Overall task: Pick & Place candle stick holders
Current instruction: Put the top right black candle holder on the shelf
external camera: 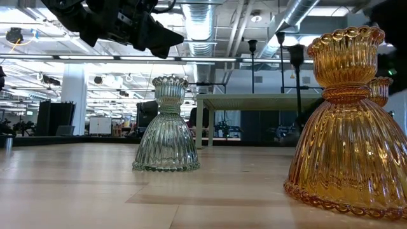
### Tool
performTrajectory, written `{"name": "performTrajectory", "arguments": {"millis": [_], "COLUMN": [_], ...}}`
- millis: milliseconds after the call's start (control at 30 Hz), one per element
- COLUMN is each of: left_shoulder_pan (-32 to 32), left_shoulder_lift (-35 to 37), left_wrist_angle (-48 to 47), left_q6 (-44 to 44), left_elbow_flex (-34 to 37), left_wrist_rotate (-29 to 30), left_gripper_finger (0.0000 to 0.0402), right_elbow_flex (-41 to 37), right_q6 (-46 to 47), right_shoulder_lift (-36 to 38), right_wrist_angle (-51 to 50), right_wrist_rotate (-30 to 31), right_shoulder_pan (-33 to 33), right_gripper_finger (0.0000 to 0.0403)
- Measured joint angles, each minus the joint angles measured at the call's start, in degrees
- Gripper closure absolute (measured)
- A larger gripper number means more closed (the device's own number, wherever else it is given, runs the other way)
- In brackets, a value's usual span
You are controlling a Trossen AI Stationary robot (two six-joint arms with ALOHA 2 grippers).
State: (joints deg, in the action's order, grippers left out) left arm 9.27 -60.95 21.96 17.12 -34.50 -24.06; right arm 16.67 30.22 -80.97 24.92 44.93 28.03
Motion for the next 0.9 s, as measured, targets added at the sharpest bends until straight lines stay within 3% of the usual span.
{"name": "performTrajectory", "arguments": {"millis": [267,433,600,900], "left_shoulder_pan": [-0.12,-1.27,-2.66,-3.49], "left_shoulder_lift": [0.0,-0.04,-0.04,-7.56], "left_wrist_angle": [0.46,2.2,4.68,23.04], "left_q6": [-0.02,-0.02,0.46,-2.74], "left_elbow_flex": [0.0,0.0,0.0,-0.03], "left_wrist_rotate": [0.37,0.66,5.7,6.81], "left_gripper_finger": [0.0393,0.0386,0.0368,0.0304], "right_elbow_flex": [8.32,15.17,19.19,22.86], "right_q6": [-4.52,-9.12,-15.06,-20.3], "right_shoulder_lift": [6.93,7.63,7.61,6.47], "right_wrist_angle": [-12.65,-19.97,-19.95,-18.33], "right_wrist_rotate": [-7.1,-10.56,-13.58,-17.08], "right_shoulder_pan": [-4.74,-7.88,-10.56,-14.25], "right_gripper_finger": [0.0402,0.0402,0.0402,0.0403]}}
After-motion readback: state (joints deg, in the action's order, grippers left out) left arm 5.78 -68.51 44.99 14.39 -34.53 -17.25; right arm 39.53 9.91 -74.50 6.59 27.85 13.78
